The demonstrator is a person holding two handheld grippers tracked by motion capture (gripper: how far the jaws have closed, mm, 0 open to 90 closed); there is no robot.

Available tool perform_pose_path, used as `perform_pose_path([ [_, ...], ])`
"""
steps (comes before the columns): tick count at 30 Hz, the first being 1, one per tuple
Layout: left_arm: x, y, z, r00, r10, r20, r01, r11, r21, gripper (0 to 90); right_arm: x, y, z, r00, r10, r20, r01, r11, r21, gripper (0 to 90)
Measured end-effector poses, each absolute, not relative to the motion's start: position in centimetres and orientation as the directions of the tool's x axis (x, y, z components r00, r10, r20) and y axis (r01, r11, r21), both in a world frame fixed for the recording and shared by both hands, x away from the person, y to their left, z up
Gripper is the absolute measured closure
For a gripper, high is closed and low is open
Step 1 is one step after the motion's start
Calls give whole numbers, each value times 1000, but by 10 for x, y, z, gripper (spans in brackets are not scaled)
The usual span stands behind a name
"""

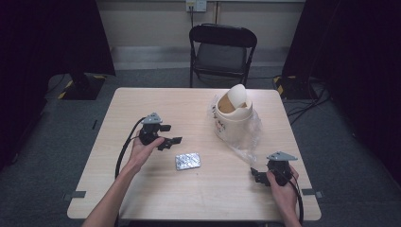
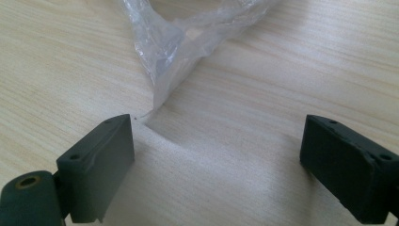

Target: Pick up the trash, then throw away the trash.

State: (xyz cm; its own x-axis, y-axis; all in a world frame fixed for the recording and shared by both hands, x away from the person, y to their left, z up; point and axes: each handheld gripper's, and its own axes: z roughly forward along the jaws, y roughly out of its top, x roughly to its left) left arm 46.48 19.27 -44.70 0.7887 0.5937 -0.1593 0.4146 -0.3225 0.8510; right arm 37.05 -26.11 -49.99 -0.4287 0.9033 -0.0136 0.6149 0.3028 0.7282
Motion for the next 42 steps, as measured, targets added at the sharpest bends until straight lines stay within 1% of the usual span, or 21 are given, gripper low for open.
perform_pose_path([
  [4,454,197,-456,792,588,-166,421,-328,846,196,370,-261,-500,-429,903,-14,615,303,728,95],
  [6,440,201,-462,800,568,-193,425,-309,851,197,370,-261,-500,-421,907,-15,617,298,728,96],
  [10,425,204,-473,804,570,-168,416,-338,844,206,369,-261,-500,-419,908,-14,618,296,729,96],
  [11,423,203,-476,805,565,-179,422,-336,842,206,369,-261,-500,-419,908,-14,617,297,729,96],
  [13,420,198,-479,820,544,-179,427,-373,824,206,369,-261,-500,-419,908,-14,618,296,729,96],
  [14,420,196,-480,833,530,-158,408,-397,822,206,369,-261,-500,-419,908,-14,618,296,728,95],
  [16,420,190,-485,836,515,-187,423,-388,819,204,369,-261,-500,-419,908,-14,618,296,728,96],
  [18,421,184,-490,840,516,-166,416,-418,808,193,369,-261,-500,-420,908,-14,618,297,728,95],
  [21,422,178,-495,844,510,-168,416,-424,804,191,369,-261,-500,-420,908,-12,619,296,728,95],
  [23,428,172,-499,837,524,-161,433,-452,780,185,369,-261,-500,-419,908,-12,620,295,727,95],
  [25,428,171,-499,833,531,-156,430,-443,787,192,369,-261,-500,-419,908,-13,619,296,728,95],
  [26,428,169,-499,845,519,-133,410,-466,784,208,369,-261,-500,-419,908,-13,619,296,728,95],
  [27,428,169,-499,845,519,-133,410,-466,784,218,369,-261,-500,-419,908,-13,619,296,728,95],
  [28,427,164,-499,849,517,-107,403,-502,765,217,369,-261,-500,-419,908,-13,619,296,728,95],
  [30,425,161,-500,857,509,-78,383,-531,756,210,369,-261,-500,-418,908,-12,619,295,728,95],
  [35,423,158,-500,859,510,-50,368,-547,752,200,369,-261,-500,-419,908,-13,619,296,728,95],
  [36,420,155,-500,863,505,-9,345,-576,741,195,369,-261,-500,-418,908,-12,619,295,728,95],
  [37,419,153,-500,868,496,-2,334,-582,741,190,369,-261,-500,-418,908,-12,619,295,727,95],
  [39,417,152,-500,868,497,-2,337,-586,737,200,369,-261,-500,-419,908,-12,619,295,728,95],
  [40,416,151,-500,876,482,-7,326,-581,746,221,369,-261,-500,-420,908,-14,617,297,729,95],
  [42,414,151,-500,884,468,-6,311,-577,755,310,369,-261,-500,-418,908,-12,619,295,728,95],
])
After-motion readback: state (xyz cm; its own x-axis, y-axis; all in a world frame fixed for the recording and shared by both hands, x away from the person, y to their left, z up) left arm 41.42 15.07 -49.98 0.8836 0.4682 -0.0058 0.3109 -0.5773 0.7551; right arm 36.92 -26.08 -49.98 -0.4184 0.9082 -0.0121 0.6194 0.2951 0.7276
